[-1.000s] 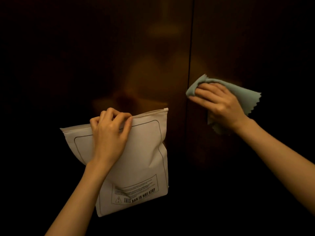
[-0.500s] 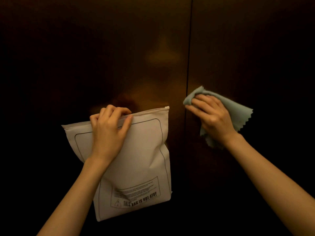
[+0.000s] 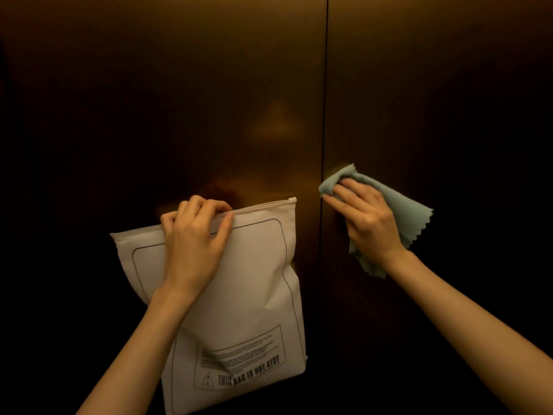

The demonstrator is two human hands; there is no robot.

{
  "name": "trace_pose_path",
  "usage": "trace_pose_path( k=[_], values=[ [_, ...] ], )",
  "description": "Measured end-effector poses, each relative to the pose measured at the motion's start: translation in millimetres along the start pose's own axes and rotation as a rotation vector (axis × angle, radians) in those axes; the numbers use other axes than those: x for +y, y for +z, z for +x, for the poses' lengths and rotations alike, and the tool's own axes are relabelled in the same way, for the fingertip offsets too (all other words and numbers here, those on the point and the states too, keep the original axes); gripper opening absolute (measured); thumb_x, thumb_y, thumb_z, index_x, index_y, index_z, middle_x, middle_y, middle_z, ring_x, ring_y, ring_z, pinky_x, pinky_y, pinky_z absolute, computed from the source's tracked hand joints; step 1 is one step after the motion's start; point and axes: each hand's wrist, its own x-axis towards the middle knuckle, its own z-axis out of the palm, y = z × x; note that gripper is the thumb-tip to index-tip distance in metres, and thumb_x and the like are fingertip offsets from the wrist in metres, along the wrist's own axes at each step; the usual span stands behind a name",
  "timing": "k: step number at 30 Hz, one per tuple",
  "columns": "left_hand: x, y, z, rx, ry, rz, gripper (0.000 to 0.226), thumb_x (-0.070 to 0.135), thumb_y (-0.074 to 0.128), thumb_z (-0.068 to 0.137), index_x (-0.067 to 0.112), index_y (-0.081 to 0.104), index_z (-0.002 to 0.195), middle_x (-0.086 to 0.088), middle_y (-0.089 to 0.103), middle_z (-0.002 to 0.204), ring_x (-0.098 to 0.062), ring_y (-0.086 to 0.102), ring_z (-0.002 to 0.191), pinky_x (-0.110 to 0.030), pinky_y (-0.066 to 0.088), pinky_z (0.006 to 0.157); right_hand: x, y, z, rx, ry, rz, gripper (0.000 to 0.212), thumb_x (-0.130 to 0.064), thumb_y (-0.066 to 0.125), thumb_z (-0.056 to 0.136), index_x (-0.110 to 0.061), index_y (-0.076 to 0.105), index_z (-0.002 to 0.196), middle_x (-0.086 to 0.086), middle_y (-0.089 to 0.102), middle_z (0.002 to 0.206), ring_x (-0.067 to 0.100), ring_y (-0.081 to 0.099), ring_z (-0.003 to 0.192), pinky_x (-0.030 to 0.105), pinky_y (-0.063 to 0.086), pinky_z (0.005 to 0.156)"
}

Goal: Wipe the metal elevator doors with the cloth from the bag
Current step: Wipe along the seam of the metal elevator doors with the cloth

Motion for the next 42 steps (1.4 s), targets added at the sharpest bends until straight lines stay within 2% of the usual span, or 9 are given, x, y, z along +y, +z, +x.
trace_pose_path(
  k=[5,10,13,17,21,26,31,36,42],
  values=[
    [6.3,0.8,8.3,0.016,0.004,-0.015,0.03,0.037,0.041,0.09,0.017,0.063,0.092,0.0,0.056,0.091,-0.019,0.052,0.087,-0.024,0.017,0.077,5.6,-7.0,23.3,0.0,0.035,-0.005,0.039,0.0,0.051,0.083,-0.009,0.062,0.119,0.013,0.063,0.12,0.029,0.051,0.118,0.038,0.034,0.101],
    [13.4,-3.4,14.6,0.058,0.023,-0.028,0.028,0.035,0.043,0.09,0.016,0.064,0.093,0.0,0.055,0.091,-0.017,0.051,0.086,-0.024,0.018,0.078,12.1,-22.6,74.6,0.014,0.208,0.055,0.042,-0.012,0.036,0.088,-0.011,0.058,0.124,0.015,0.057,0.129,0.034,0.048,0.125,0.044,0.033,0.103],
    [13.2,-5.8,10.0,0.068,0.045,-0.012,0.027,0.034,0.044,0.09,0.016,0.064,0.093,0.0,0.055,0.09,-0.014,0.048,0.086,-0.025,0.019,0.078,9.6,-19.7,80.3,0.043,0.26,0.103,0.04,-0.005,0.043,0.088,-0.011,0.059,0.124,0.015,0.055,0.131,0.033,0.045,0.127,0.041,0.029,0.106],
    [9.6,-8.5,8.3,0.057,0.046,0.015,0.028,0.034,0.043,0.09,0.015,0.064,0.093,-0.001,0.055,0.09,-0.015,0.048,0.085,-0.025,0.019,0.078,3.5,-9.3,53.2,0.067,0.228,0.116,0.039,-0.007,0.042,0.086,-0.011,0.063,0.119,0.014,0.061,0.124,0.033,0.051,0.121,0.045,0.038,0.102],
    [5.3,-11.3,11.5,0.051,0.04,0.04,0.03,0.035,0.042,0.09,0.014,0.064,0.093,-0.003,0.057,0.09,-0.019,0.051,0.085,-0.023,0.018,0.078,-4.8,-2.5,26.4,0.046,0.201,0.119,0.039,-0.007,0.043,0.086,-0.011,0.06,0.121,0.013,0.06,0.125,0.031,0.05,0.121,0.045,0.037,0.103],
    [5.3,-9.4,21.4,0.072,0.051,0.041,0.031,0.035,0.042,0.09,0.014,0.065,0.092,-0.002,0.056,0.089,-0.017,0.05,0.085,-0.023,0.017,0.078,10.1,-12.9,63.2,0.05,0.226,0.059,0.045,-0.009,0.038,0.086,-0.012,0.057,0.126,0.015,0.056,0.13,0.033,0.047,0.125,0.039,0.029,0.105],
    [10.1,-2.4,34.0,0.071,0.08,0.05,0.029,0.034,0.043,0.09,0.016,0.064,0.092,-0.001,0.056,0.089,-0.018,0.05,0.084,-0.024,0.018,0.077,24.2,-23.7,110.9,0.075,0.279,0.081,0.047,-0.015,0.031,0.087,-0.011,0.058,0.125,0.015,0.054,0.132,0.034,0.045,0.127,0.045,0.03,0.107],
    [9.0,1.2,38.1,0.079,0.101,0.067,0.03,0.035,0.041,0.09,0.017,0.064,0.092,-0.001,0.056,0.088,-0.019,0.052,0.083,-0.024,0.019,0.076,16.8,-13.8,78.2,0.099,0.201,0.07,0.043,-0.008,0.039,0.084,-0.01,0.063,0.119,0.016,0.059,0.125,0.035,0.051,0.12,0.047,0.036,0.103],
    [2.6,10.1,45.0,0.097,0.104,-0.021,0.031,0.036,0.041,0.09,0.016,0.065,0.091,0.0,0.057,0.088,-0.017,0.052,0.083,-0.022,0.02,0.076,22.5,-22.9,90.4,0.078,0.159,-0.002,0.042,-0.012,0.037,0.088,-0.011,0.058,0.124,0.017,0.056,0.129,0.034,0.048,0.123,0.042,0.03,0.104]
  ],
)
